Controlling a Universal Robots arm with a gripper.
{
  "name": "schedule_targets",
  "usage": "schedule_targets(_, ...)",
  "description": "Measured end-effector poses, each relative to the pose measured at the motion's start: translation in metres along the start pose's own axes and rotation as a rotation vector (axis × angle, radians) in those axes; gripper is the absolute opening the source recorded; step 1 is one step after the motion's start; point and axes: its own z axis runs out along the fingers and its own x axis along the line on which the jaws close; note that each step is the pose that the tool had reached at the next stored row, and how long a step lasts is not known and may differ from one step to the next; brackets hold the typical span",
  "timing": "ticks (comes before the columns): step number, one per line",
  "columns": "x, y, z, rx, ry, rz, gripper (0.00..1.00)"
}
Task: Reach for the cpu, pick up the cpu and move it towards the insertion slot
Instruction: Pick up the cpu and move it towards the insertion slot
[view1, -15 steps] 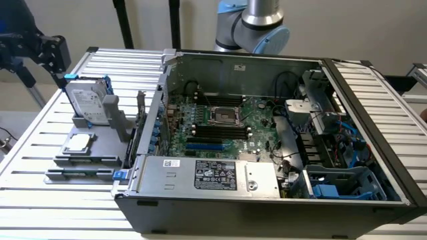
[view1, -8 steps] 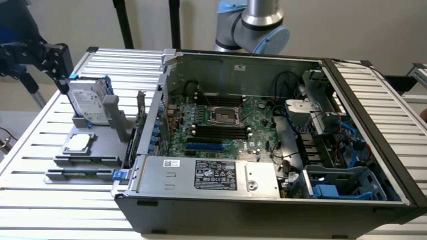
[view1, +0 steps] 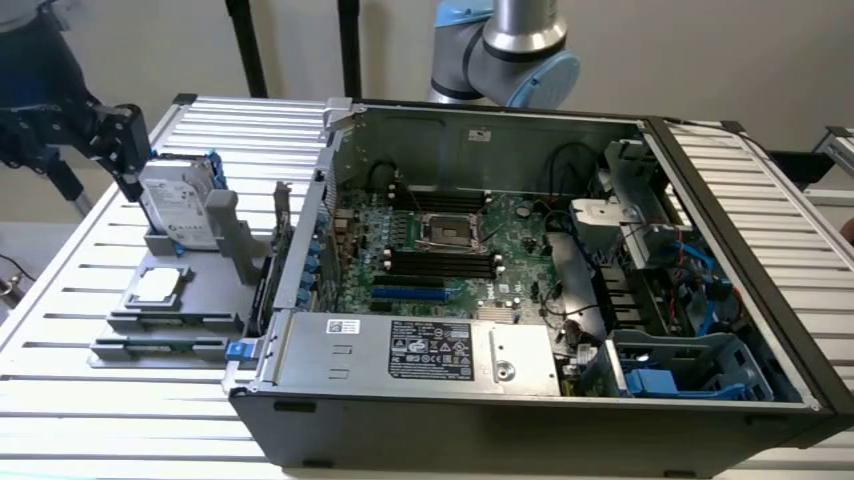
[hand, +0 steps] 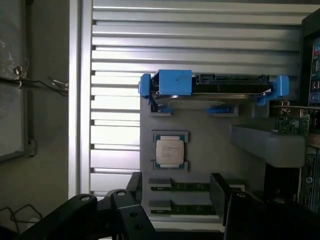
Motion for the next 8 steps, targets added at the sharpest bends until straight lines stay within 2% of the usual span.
schedule_targets(8,0.000,-0.0030,0.0143,0.0000,0.0001,0.000,0.65)
